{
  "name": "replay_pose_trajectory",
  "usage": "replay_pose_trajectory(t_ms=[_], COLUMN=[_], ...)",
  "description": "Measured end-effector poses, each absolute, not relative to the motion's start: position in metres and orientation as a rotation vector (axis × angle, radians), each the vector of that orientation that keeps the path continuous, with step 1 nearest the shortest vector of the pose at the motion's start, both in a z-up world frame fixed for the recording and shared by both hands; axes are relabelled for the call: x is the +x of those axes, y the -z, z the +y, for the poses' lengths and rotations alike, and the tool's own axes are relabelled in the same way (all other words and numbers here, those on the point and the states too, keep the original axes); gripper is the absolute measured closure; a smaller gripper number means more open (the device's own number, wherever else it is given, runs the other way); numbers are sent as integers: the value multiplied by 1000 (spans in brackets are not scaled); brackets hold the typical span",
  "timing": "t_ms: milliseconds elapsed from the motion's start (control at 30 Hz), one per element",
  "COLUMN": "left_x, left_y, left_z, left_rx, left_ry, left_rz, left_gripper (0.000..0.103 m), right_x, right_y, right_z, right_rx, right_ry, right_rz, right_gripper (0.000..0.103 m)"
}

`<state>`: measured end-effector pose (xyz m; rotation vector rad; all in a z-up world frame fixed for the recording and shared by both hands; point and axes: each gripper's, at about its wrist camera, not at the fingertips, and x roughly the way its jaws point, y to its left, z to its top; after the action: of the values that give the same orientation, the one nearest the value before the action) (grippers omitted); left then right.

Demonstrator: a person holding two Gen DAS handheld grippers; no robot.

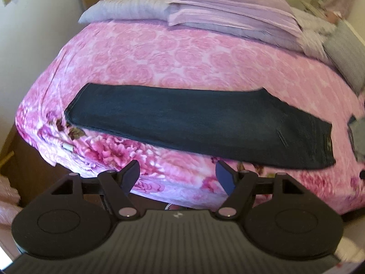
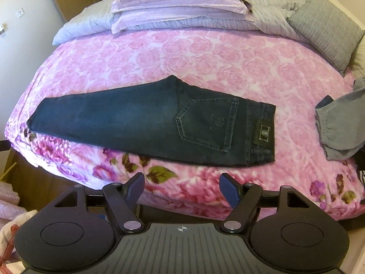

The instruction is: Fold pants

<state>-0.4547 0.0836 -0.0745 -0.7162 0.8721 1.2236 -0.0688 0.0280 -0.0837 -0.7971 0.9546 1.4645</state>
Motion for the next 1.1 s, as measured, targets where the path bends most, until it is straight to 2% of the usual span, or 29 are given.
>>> replay_pose_trajectory(t_ms=[167,333,467,667,900,1100], left_x=[-520,-590,-645,-717,-767,-785], left_y=[95,135,184,267,333,355], left_z=[137,195,239,300,329,330], left_rx=[-880,-997,-1118,-1245,-1362,-1356], left_ry=[-1266,-1328,-1380,-1465,-1561,-1549], left_rz=[757,651,560,431,260,118], left_gripper=[34,39,48,51,53,56], right_x=[-90,-118,-138,-150,-153,-163], right_y=[93,108,126,168,212,236], right_z=[65,113,150,190,206,208], right_rx=[-786,-759,-752,-732,-750,-761], right_ry=[-1429,-1362,-1317,-1196,-1100,-1065], right_rz=[974,1027,1033,1031,1050,1067], right_gripper=[34,34,34,34,34,34])
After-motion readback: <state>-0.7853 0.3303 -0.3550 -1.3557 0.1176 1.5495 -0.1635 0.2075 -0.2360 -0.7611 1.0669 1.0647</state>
